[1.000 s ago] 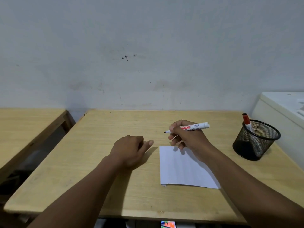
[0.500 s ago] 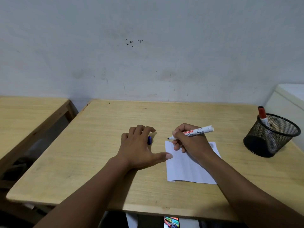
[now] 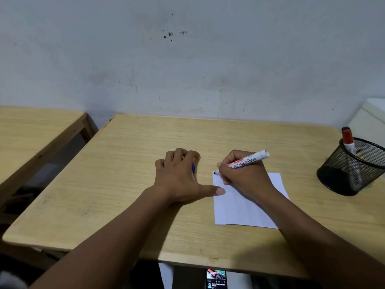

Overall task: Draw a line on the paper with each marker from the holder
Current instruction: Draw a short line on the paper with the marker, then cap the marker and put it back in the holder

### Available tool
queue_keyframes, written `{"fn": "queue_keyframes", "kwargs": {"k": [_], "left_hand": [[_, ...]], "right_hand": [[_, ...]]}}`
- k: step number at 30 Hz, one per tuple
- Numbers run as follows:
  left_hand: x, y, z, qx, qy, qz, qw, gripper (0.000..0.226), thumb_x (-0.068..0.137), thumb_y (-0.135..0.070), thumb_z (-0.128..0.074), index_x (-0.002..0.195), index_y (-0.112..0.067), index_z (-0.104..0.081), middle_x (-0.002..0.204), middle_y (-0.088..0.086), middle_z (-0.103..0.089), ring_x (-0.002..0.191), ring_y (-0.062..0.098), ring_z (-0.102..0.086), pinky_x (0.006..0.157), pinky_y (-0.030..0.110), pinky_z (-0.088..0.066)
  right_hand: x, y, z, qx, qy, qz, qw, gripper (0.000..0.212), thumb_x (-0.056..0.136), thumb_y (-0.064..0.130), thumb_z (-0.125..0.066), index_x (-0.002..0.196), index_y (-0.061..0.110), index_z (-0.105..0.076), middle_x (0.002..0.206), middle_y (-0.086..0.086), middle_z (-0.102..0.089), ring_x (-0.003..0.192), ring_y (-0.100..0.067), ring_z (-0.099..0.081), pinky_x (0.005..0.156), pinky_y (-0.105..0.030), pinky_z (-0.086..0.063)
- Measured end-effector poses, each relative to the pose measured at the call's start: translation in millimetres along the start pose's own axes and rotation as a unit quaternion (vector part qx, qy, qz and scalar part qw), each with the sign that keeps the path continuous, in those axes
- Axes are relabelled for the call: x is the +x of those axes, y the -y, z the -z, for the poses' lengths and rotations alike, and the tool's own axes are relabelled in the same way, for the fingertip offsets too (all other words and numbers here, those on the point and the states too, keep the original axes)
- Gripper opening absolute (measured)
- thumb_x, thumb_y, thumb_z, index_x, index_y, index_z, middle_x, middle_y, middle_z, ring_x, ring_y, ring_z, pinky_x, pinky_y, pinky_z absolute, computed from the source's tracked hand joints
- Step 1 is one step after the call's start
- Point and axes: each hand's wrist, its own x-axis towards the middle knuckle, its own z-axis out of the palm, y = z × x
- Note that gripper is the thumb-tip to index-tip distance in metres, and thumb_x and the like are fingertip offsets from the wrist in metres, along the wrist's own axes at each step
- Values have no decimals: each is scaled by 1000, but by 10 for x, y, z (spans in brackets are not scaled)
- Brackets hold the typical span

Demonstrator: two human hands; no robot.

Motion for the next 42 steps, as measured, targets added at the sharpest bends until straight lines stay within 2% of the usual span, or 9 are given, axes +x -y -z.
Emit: {"fn": "queue_keyframes", "kwargs": {"k": [5,8,12,16,19,21,25,30,42], "left_hand": [[-9,0,8,0,-1,-2,1000,110,47,-99,-55,137,-37,-43,134,-8,-42,130,18,-35,108,43,-25],[-5,5,12,-6,4,2,1000,110,46,-100,-54,136,-37,-43,133,-8,-42,130,18,-35,108,43,-25],[-7,-6,54,-29,17,7,999,107,49,-97,-57,138,-39,-42,132,-11,-43,128,15,-34,106,40,-23],[42,127,165,-164,25,17,986,71,65,-82,-62,120,-38,-59,113,-17,-61,112,9,-51,100,38,-37],[90,230,236,-214,1,1,977,20,81,-46,-74,87,-27,-73,89,-11,-76,89,8,-69,85,36,-55],[148,206,314,-251,-19,5,968,10,85,-32,-78,80,-24,-76,78,-6,-78,74,6,-70,71,25,-53],[324,-141,607,-433,-37,21,900,12,85,-28,-80,83,-16,-79,84,4,-80,74,14,-71,68,31,-45],[520,-783,793,-581,12,38,813,23,87,-37,-77,99,-17,-79,93,-4,-80,88,18,-77,77,33,-45],[708,-1535,658,-649,74,55,755,23,83,-43,-78,91,-22,-80,85,-7,-74,83,17,-64,75,32,-42]], "right_hand": [[12,-12,-25,5,3,-1,1000,17,73,11,-77,66,4,-63,54,-10,-66,52,-29,-61,65,-60,-59],[-1,22,-18,0,18,-10,1000,12,66,10,-73,61,6,-63,56,-14,-65,55,-30,-63,67,-51,-59],[20,71,30,39,-2,-45,998,11,78,6,-71,70,3,-64,63,-18,-69,54,-29,-62,51,-33,-47],[95,237,144,145,-55,-102,983,9,84,14,-68,77,11,-62,64,-14,-65,43,-18,-49,44,-24,-29],[158,452,303,156,-79,-96,980,17,88,24,-73,79,14,-62,57,-5,-62,39,-11,-46,38,-19,-30],[203,625,449,131,-60,-79,986,22,89,28,-76,77,14,-64,56,-3,-62,39,-10,-47,36,-19,-32],[239,954,767,147,28,-82,985,17,91,27,-72,87,11,-69,70,-8,-69,54,-16,-61,47,-23,-41],[210,1157,1098,212,11,-72,975,14,91,13,-58,92,8,-72,80,-16,-74,66,-24,-72,57,-28,-48],[146,1115,1383,229,-29,-26,973,10,93,12,-63,88,7,-70,80,-16,-77,66,-23,-74,57,-27,-50]]}}
